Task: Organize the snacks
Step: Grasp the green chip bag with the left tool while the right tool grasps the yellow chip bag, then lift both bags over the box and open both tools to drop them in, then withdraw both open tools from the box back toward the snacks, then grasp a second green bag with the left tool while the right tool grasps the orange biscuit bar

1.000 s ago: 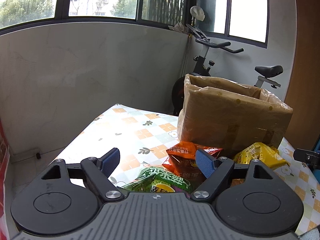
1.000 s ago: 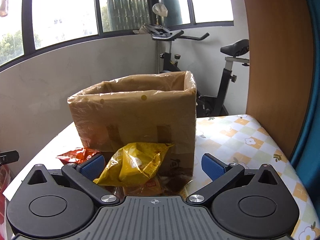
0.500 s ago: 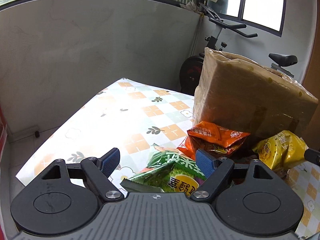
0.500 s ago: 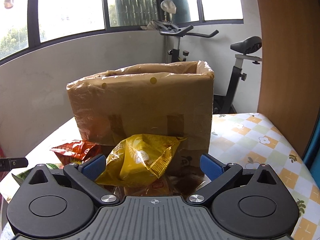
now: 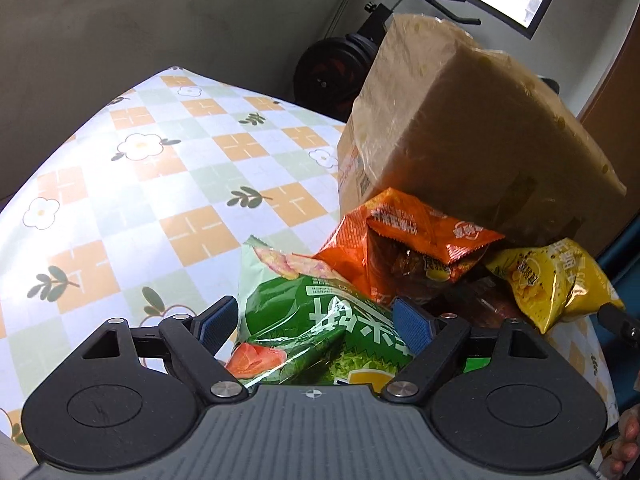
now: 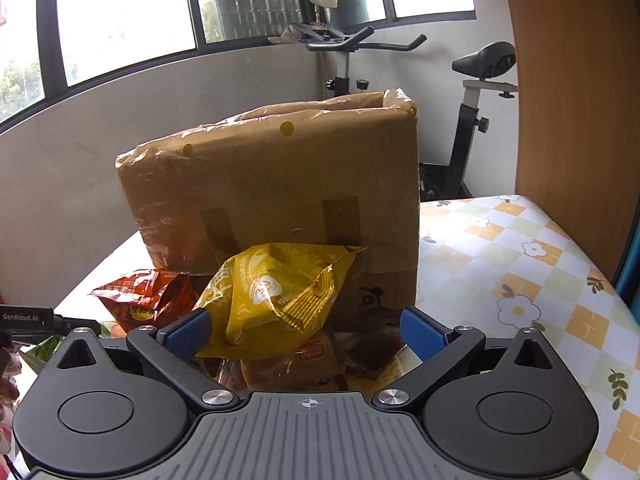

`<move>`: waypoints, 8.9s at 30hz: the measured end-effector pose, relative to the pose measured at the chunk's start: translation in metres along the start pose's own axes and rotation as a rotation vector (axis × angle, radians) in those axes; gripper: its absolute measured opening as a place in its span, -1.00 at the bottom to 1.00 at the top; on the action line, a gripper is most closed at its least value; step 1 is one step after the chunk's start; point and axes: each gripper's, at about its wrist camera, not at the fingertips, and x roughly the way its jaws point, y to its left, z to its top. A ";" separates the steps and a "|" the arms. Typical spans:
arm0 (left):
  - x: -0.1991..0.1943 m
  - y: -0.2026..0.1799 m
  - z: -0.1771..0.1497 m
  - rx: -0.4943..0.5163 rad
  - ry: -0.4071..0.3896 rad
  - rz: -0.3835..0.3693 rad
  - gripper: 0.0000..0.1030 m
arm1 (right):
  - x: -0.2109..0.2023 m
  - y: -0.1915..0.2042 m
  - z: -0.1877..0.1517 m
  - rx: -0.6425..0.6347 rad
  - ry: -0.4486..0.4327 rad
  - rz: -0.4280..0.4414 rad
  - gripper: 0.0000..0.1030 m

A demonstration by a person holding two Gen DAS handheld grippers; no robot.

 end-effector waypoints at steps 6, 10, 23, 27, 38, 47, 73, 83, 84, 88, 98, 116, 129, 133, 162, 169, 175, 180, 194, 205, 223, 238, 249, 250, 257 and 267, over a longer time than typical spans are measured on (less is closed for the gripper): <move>0.014 -0.003 -0.015 0.016 0.017 0.042 0.86 | 0.007 0.001 -0.001 -0.007 0.017 0.007 0.93; 0.021 -0.001 -0.021 0.010 0.017 0.082 0.98 | 0.011 0.002 0.001 -0.010 0.020 0.005 0.92; 0.010 -0.007 -0.038 0.025 -0.064 0.062 0.45 | 0.036 0.005 0.021 0.074 0.000 0.023 0.84; -0.004 -0.012 -0.043 0.023 -0.099 0.087 0.38 | 0.040 -0.004 0.016 0.154 0.025 0.051 0.63; -0.032 -0.016 -0.048 -0.027 -0.149 0.127 0.36 | 0.022 -0.007 0.006 0.164 -0.029 0.112 0.07; -0.047 -0.017 -0.049 -0.028 -0.164 0.146 0.36 | 0.004 -0.014 0.004 0.174 -0.070 0.121 0.06; -0.113 -0.049 -0.024 0.041 -0.365 0.161 0.36 | -0.062 -0.016 0.024 0.087 -0.266 0.095 0.06; -0.137 -0.090 0.026 0.192 -0.481 0.086 0.36 | -0.077 -0.025 0.063 0.037 -0.380 0.105 0.06; -0.137 -0.096 0.034 0.212 -0.490 0.077 0.36 | -0.078 -0.026 0.069 0.026 -0.392 0.104 0.06; -0.130 -0.119 0.066 0.270 -0.520 0.045 0.36 | -0.072 -0.032 0.098 -0.024 -0.428 0.091 0.06; -0.053 -0.173 0.135 0.379 -0.503 0.046 0.36 | -0.022 -0.038 0.147 -0.136 -0.441 0.062 0.06; 0.063 -0.200 0.161 0.631 -0.298 0.228 0.36 | 0.070 -0.032 0.173 -0.226 -0.336 0.033 0.06; 0.082 -0.181 0.167 0.643 -0.139 0.278 0.67 | 0.097 -0.026 0.168 -0.223 -0.182 0.038 0.07; 0.076 -0.183 0.166 0.657 -0.148 0.253 0.74 | 0.105 -0.023 0.168 -0.207 -0.125 0.037 0.10; -0.083 -0.142 0.171 0.370 -0.378 0.175 0.64 | 0.001 -0.035 0.174 -0.048 -0.148 0.096 0.26; -0.104 -0.116 0.138 0.339 -0.393 0.182 0.64 | -0.020 -0.027 0.139 -0.045 -0.163 0.107 0.27; -0.110 -0.094 0.094 0.282 -0.387 0.179 0.61 | -0.023 -0.021 0.099 -0.077 -0.162 0.104 0.24; -0.094 -0.094 0.051 0.258 -0.357 0.137 0.61 | -0.018 -0.016 0.061 -0.069 -0.103 0.096 0.12; -0.015 -0.108 -0.038 0.248 -0.067 -0.133 0.62 | -0.005 -0.006 -0.016 -0.095 0.116 0.076 0.07; 0.013 -0.112 -0.066 0.237 0.027 -0.123 0.68 | -0.001 -0.007 -0.027 -0.100 0.157 0.064 0.07; 0.044 -0.122 -0.090 0.240 0.124 -0.218 0.85 | 0.008 -0.019 -0.036 -0.046 0.189 0.058 0.05; 0.002 -0.117 -0.092 0.210 -0.094 -0.226 0.20 | 0.010 -0.020 -0.039 -0.040 0.201 0.075 -0.15; -0.024 -0.105 -0.086 0.147 -0.248 -0.170 0.20 | 0.036 -0.005 -0.039 -0.171 0.227 0.083 -0.29; -0.026 -0.103 -0.086 0.138 -0.258 -0.163 0.20 | 0.043 -0.004 -0.039 -0.186 0.236 0.076 -0.28; -0.029 -0.100 -0.084 0.119 -0.290 -0.115 0.20 | 0.079 -0.003 -0.041 -0.203 0.276 0.071 -0.28; -0.024 -0.099 -0.085 0.112 -0.274 -0.094 0.20 | 0.063 -0.001 -0.064 -0.189 0.280 0.094 -0.29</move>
